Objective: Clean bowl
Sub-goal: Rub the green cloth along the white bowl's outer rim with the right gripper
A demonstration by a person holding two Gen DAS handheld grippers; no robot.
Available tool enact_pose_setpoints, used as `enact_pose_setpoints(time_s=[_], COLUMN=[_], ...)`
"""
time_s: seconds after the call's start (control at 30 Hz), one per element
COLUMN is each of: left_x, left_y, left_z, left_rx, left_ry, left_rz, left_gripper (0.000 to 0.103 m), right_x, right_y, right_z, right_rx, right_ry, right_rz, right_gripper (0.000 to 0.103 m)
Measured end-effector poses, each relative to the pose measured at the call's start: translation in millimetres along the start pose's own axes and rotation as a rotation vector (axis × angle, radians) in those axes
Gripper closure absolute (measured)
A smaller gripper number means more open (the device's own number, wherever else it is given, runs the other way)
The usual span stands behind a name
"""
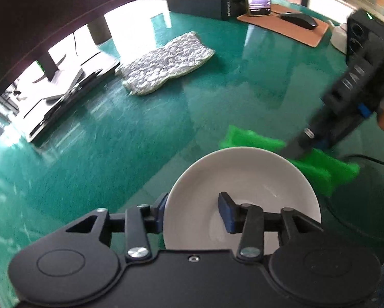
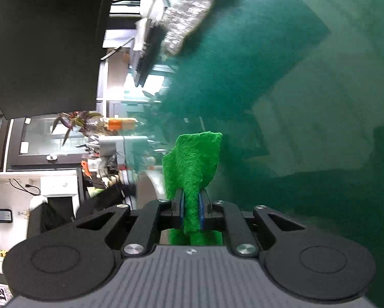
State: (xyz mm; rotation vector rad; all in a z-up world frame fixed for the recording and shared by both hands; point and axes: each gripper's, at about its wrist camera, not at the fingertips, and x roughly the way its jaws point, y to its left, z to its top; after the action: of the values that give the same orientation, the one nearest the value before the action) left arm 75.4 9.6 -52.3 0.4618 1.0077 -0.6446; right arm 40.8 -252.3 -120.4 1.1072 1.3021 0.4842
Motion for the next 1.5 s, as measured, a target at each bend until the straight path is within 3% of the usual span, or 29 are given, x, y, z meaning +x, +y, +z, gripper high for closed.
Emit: enact_pose_setpoints(time_s=[0.1, 0.17, 0.27, 0.33, 0.47, 0.5, 0.63, 0.7, 0.9, 1.13, 1.3, 1.5], left_x=[-7, -18, -23, -23, -21, -21, -17, -15, -12, -13, -12, -12], left_y=[13, 19, 17, 12, 1, -2, -9, -9, -7, -9, -10, -10], left_z=[0, -9, -21, -26, -35, -38, -33, -28, -28, -27, -24, -25], left_rx=[-0.188, -0.338, -0.434, -0.426, -0.410, -0.406, -0.200, -0.158, -0.132, -0.118, -0.088, -0.056], left_ry=[-0.017, -0.041, -0.020, -0.007, 0.018, 0.024, 0.010, 0.017, 0.014, 0.019, 0.019, 0.010], left_rz=[0.012, 0.028, 0.040, 0.059, 0.098, 0.108, 0.138, 0.139, 0.131, 0.154, 0.153, 0.142], left_gripper=[0.062, 0.053, 0.053, 0.055, 0.081, 0.081, 0.078, 0.077, 0.077, 0.076, 0.075, 0.075], right_x=[0, -2, -4, -4, -3, -4, -4, -3, 10, 37, 23, 5], right_y=[-1, 4, 2, 2, 4, 4, 5, 5, 11, 26, 14, -12], right_z=[-3, -4, -5, -5, -5, -5, -6, -6, 14, 41, 32, -1], right_rx=[0.002, -0.021, -0.017, -0.016, -0.020, -0.020, -0.028, -0.029, -0.028, -0.020, -0.002, 0.041], right_ry=[-0.010, -0.024, -0.024, -0.020, -0.022, -0.022, -0.012, -0.009, -0.069, -0.094, -0.083, -0.002], right_rz=[0.006, 0.011, 0.014, 0.013, 0.006, 0.004, -0.002, -0.006, -0.033, 0.041, 0.047, 0.022], right_gripper=[0.091, 0.091, 0.091, 0.091, 0.091, 0.091, 0.091, 0.091, 0.092, 0.091, 0.091, 0.091])
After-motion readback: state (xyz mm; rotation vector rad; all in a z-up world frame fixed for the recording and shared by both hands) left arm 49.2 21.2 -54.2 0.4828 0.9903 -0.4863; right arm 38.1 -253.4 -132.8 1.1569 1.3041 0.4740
